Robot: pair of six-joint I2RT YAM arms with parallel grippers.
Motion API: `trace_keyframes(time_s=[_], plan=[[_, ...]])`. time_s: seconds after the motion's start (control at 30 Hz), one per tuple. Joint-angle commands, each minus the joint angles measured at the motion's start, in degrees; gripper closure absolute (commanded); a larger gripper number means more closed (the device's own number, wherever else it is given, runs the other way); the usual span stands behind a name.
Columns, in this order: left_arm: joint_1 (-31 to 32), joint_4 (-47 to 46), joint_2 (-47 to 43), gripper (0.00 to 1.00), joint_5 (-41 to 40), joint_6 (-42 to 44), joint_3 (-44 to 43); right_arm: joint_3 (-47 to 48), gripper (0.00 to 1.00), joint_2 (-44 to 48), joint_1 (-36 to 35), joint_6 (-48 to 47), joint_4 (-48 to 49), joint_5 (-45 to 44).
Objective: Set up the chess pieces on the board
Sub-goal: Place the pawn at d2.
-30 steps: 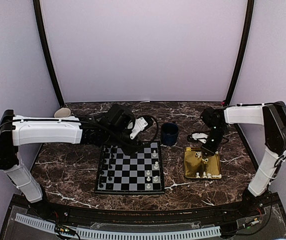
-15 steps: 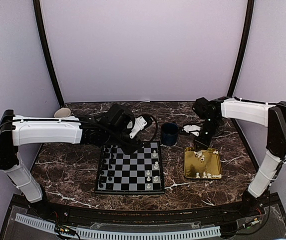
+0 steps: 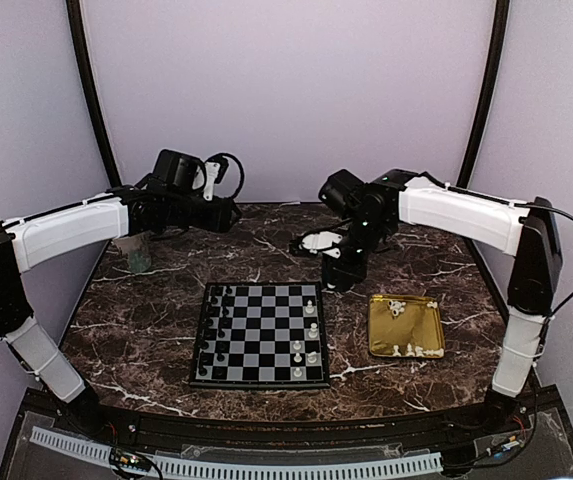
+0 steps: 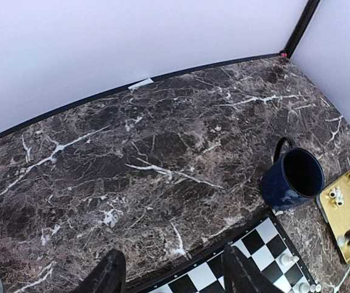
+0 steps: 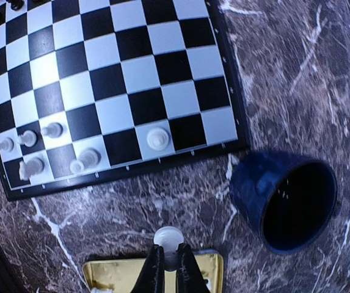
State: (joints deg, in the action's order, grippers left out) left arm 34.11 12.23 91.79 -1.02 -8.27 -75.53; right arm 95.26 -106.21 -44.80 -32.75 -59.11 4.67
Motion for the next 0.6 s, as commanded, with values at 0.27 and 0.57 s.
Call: trace_keyframes(time_s=[0.27, 0.57], plan=[[-6.09, -5.42, -5.13, 0.44, 7.06, -3.16, 6.73, 11.43, 0.96, -14.78, -10.49, -2.63, -3.64, -3.12], [-6.1, -5.61, -7.13, 0.45, 7.42, -2.1, 6.98, 13.46, 0.96, -19.7, -13.07, -2.68, -4.78, -2.59]])
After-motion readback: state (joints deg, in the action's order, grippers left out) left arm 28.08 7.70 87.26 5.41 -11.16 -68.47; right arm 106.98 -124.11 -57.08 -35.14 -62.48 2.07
